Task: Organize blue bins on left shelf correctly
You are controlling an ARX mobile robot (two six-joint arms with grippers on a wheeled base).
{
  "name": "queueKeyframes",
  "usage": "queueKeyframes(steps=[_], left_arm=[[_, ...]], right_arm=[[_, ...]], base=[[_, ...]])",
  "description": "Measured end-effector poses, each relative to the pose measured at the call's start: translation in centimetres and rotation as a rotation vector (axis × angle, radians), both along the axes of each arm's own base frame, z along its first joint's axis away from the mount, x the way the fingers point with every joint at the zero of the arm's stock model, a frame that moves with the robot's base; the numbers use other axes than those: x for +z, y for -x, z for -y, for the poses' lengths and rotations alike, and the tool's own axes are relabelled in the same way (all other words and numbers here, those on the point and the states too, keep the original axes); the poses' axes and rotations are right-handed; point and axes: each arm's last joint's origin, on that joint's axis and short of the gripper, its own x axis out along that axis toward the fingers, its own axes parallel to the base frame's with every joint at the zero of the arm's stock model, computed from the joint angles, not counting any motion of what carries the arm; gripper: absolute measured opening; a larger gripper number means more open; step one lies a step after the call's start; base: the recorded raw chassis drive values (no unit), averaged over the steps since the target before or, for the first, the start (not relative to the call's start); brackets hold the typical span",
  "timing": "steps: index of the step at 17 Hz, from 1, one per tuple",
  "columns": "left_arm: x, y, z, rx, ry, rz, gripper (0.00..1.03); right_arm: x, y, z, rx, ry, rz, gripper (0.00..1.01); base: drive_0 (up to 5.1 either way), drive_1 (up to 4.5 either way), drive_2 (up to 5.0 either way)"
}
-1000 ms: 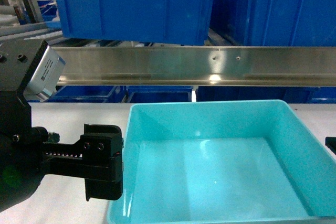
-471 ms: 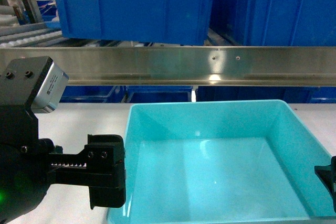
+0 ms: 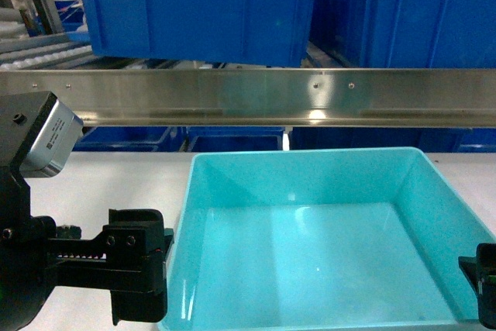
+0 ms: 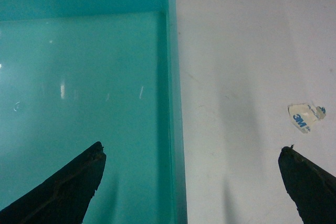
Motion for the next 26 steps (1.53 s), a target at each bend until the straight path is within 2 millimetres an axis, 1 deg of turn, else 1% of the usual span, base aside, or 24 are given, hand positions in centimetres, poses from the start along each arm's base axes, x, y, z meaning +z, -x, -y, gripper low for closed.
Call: queueKeyframes(steps=[2, 4, 8, 10, 12, 24, 25, 26], left_arm=[[-0.1, 0.0, 0.3, -0.007, 0.005, -0.003, 0.98], [-1.2, -1.6, 2.4, -0.023, 0.003, -0.057, 0.98], [-3.0, -3.8, 6.8, -0.013, 0.002, -0.138, 0.98], [-4.2, -3.9, 7.1, 0.043, -0.028, -0.179, 0.98], [-4.6, -3.9, 7.2, 0.072, -0.025, -0.190, 0.98], [-5.0, -3.9, 7.2, 0.089, -0.031, -0.198, 0.98], [-5.0, -3.9, 7.2, 0.089, -0.032, -0.198, 0.98], [-5.0, -3.9, 7.2, 0.089, -0.032, -0.198, 0.95]], right_arm=[[0.0, 0.0, 0.0, 0.000, 0.000, 0.000, 0.98], [0.0, 0.0, 0.0, 0.000, 0.000, 0.002, 0.98], [0.0, 0.0, 0.0, -0.001, 0.000, 0.002, 0.98], [0.0, 0.0, 0.0, -0.001, 0.000, 0.002, 0.98], [0.1, 0.0, 0.0, -0.001, 0.000, 0.002, 0.98], [0.1, 0.0, 0.0, -0.001, 0.000, 0.002, 0.98], [0.0, 0.0, 0.0, -0.003, -0.003, 0.001, 0.95], [0.1, 0.0, 0.0, -0.003, -0.003, 0.002, 0.86]], base=[[0.0, 0.00, 0.0], [0.0, 0.00, 0.0], [0.0, 0.00, 0.0], [0.0, 0.00, 0.0], [0.0, 0.00, 0.0], [0.0, 0.00, 0.0], [0.0, 0.00, 0.0], [0.0, 0.00, 0.0]])
